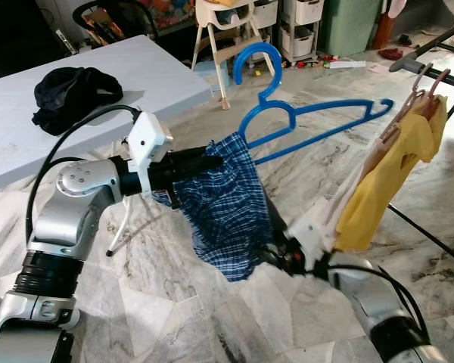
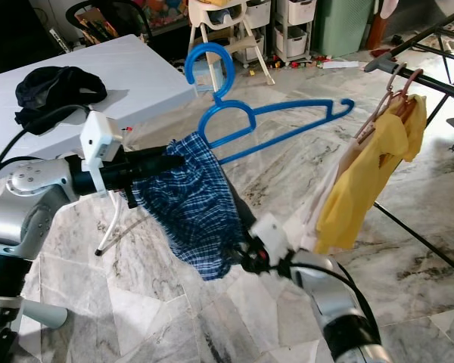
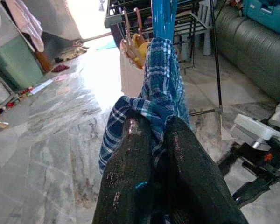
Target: Hang hanger
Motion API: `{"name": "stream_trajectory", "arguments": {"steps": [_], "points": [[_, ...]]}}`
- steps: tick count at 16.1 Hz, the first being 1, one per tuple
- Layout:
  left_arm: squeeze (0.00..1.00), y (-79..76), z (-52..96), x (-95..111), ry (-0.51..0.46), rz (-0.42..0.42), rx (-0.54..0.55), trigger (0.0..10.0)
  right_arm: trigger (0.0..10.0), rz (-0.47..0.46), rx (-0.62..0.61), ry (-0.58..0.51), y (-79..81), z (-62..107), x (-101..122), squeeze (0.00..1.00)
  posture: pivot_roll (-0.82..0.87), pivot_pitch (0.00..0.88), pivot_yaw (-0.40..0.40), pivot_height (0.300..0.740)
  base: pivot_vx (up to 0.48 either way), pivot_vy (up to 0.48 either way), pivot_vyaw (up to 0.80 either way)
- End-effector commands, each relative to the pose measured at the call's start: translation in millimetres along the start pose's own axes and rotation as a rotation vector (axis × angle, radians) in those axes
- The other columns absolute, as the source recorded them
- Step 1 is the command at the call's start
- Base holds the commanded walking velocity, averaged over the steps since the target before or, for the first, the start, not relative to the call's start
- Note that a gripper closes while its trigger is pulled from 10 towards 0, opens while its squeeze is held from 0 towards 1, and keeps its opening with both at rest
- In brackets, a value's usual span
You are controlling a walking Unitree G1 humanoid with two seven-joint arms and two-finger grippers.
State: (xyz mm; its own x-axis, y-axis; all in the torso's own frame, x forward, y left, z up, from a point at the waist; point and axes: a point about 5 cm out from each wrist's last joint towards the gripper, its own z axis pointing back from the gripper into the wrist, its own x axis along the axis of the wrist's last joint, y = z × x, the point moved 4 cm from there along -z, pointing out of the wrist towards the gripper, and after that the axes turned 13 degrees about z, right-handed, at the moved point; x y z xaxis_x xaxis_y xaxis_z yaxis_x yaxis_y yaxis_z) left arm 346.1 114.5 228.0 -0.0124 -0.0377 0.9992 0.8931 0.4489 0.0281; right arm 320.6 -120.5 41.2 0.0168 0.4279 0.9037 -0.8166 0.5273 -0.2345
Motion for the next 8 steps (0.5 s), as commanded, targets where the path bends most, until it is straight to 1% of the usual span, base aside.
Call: {"name": "stream_trajectory", "arguments": {"steps": [1,3,4,5,6,7,8], "points": [[0.00,4.9,6.2,17.1,-0.030,-0.045,0.021,0.0,0.6,-0.002,0.015,0.000,4.8,-1.4,-2.6,0.00,-0.06,0.079,0.117,0.740,0.000,0.000,0.00],[0.00,5.1,6.1,18.2,-0.034,-0.045,0.021,0.0,1.5,-0.008,0.014,0.007,7.1,-2.7,-6.2,0.00,-0.06,0.077,0.118,0.740,0.000,0.000,0.00],[0.00,4.8,5.9,18.2,-0.035,-0.044,0.020,0.0,0.9,-0.010,0.019,0.005,9.4,-4.6,-6.4,0.00,-0.06,0.075,0.116,0.740,0.000,0.000,0.00],[0.00,5.0,5.9,18.2,-0.035,-0.043,0.020,0.0,2.1,-0.009,0.020,0.005,10.0,-5.6,-6.2,0.00,-0.06,0.075,0.116,0.740,0.000,0.000,0.00],[0.00,4.7,6.1,18.1,-0.036,-0.042,0.021,0.0,5.3,0.001,0.023,-0.001,11.6,-10.2,-3.7,0.00,-0.05,0.074,0.115,0.740,0.000,0.000,0.00],[0.00,4.7,6.1,18.1,-0.036,-0.042,0.021,0.0,5.3,0.002,0.024,-0.003,11.7,-10.8,-3.3,0.00,-0.05,0.074,0.115,0.740,0.000,0.000,0.00],[0.00,4.7,6.3,18.5,-0.037,-0.041,0.022,0.0,5.4,0.007,0.019,-0.009,11.9,-15.3,-0.7,0.00,-0.05,0.074,0.114,0.740,0.000,0.000,0.00]]}}
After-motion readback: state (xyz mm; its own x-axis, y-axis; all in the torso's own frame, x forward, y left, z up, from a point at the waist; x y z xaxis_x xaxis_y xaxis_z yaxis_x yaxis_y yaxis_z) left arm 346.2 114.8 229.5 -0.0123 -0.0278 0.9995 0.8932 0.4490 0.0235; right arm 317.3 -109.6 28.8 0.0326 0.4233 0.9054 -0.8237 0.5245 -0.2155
